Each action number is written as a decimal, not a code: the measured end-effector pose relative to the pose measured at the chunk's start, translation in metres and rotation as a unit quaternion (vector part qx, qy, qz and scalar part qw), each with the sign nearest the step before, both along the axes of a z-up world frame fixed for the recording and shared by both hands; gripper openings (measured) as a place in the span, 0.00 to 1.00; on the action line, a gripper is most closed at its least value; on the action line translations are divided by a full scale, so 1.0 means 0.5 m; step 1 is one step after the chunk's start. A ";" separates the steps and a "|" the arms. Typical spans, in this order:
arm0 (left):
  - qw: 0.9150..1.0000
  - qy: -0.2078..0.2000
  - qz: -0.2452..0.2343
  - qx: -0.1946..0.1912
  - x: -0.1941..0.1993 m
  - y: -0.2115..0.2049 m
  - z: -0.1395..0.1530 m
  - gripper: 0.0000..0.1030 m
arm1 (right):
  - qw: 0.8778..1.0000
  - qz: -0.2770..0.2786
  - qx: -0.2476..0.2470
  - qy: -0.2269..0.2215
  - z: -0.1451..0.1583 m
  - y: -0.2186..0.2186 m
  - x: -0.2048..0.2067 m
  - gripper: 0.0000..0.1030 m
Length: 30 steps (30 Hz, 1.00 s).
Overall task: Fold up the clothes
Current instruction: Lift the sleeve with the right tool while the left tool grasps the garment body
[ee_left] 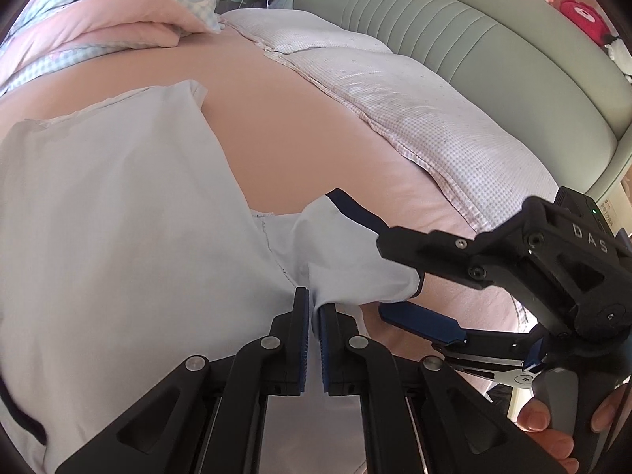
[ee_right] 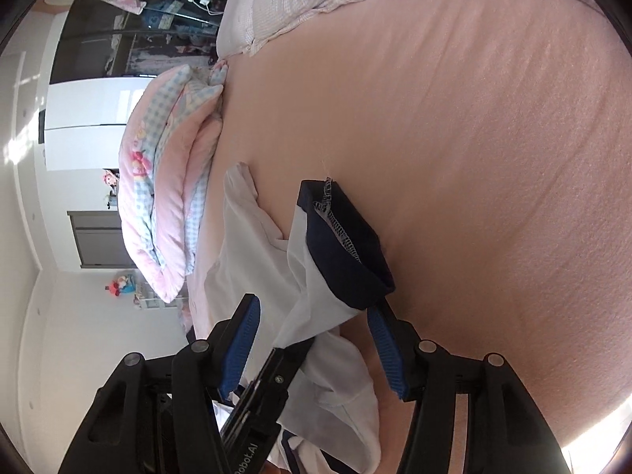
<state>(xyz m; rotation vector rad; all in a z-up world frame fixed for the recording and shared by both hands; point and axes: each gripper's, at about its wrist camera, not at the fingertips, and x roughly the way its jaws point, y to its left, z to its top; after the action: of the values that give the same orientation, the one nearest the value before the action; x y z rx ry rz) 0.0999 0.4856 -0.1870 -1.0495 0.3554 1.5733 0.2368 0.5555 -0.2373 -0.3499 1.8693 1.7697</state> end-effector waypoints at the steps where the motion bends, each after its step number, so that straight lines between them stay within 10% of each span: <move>1: 1.000 0.001 0.000 0.000 0.001 0.000 0.000 0.04 | 1.000 -0.008 -0.002 -0.007 -0.003 -0.001 -0.002 0.55; 13: 1.000 -0.006 -0.015 -0.007 0.000 -0.013 -0.004 0.04 | 0.996 -0.017 0.034 -0.080 -0.012 -0.001 -0.029 0.09; 30: 0.996 -0.089 0.004 0.027 -0.033 -0.047 0.012 0.04 | 0.967 0.081 0.217 -0.104 0.145 -0.025 -0.126 0.08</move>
<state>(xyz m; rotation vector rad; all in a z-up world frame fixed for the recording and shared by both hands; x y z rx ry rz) 0.0834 0.4620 -0.1810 -1.1400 0.1859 1.4755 0.1736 0.5430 -0.1645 -0.5080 1.2956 2.0977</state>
